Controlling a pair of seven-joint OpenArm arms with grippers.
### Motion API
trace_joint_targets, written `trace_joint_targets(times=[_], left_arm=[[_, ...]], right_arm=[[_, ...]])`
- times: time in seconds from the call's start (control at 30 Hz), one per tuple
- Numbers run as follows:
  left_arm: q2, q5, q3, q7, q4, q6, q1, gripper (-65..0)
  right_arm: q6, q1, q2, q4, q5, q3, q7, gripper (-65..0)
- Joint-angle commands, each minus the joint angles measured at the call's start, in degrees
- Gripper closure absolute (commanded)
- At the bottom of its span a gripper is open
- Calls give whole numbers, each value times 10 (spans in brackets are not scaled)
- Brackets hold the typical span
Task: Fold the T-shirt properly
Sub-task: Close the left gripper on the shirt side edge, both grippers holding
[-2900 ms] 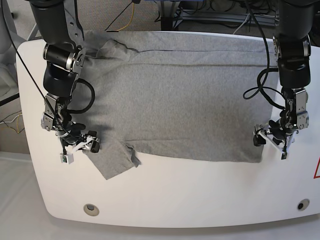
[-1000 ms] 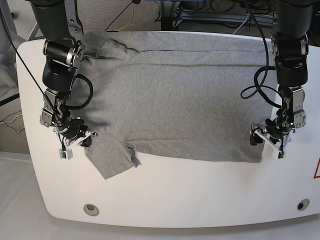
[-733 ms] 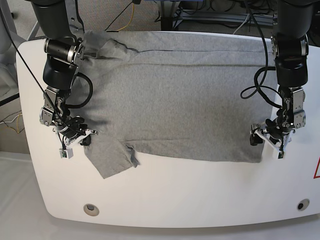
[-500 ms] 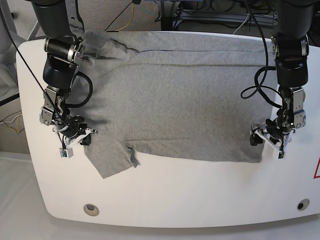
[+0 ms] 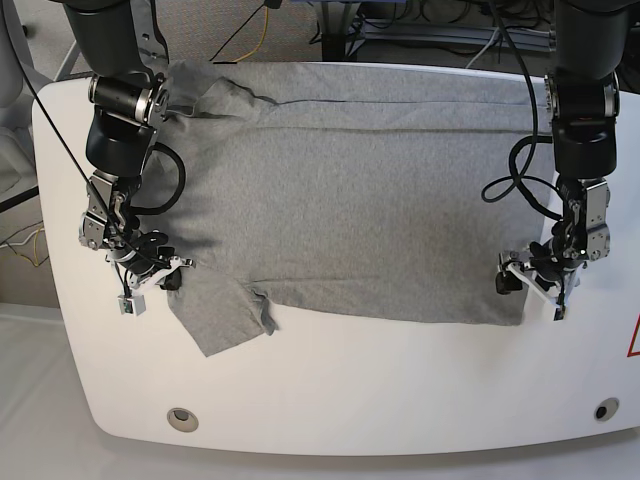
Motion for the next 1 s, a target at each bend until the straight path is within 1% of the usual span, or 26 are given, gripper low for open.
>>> trace_joint_targets(times=[0.0, 0.07, 0.2, 0.27, 0.47, 0.53, 0.57, 0.97], left_arm=[[0, 2, 12, -2, 4, -2, -16, -470], [1, 4, 19, -3, 5, -2, -16, -462], [6, 7, 24, -11, 3, -1, -16, -418], [9, 5, 19, -25, -1, -2, -15, -294], [13, 4, 13, -42, -1, -2, -16, -82], [13, 5, 12, -42, -1, -2, -16, -19], [8, 4, 13, -41, -2, -3, -16, 0], [-4, 2, 11, -27, 9, -9, -20, 0]], right_arm=[[6, 14, 6, 3, -3, 0, -3, 0], [6, 14, 6, 2, -2, 0, -2, 0], [5, 14, 6, 2, -2, 0, -2, 0], [4, 12, 6, 6, -1, 0, -5, 0], [3, 13, 7, 8, -2, -1, -5, 0], [4, 13, 7, 8, -3, -1, -5, 0], [5, 15, 7, 9, -2, -1, -5, 0], [7, 19, 8, 9, 3, -1, 1, 0]])
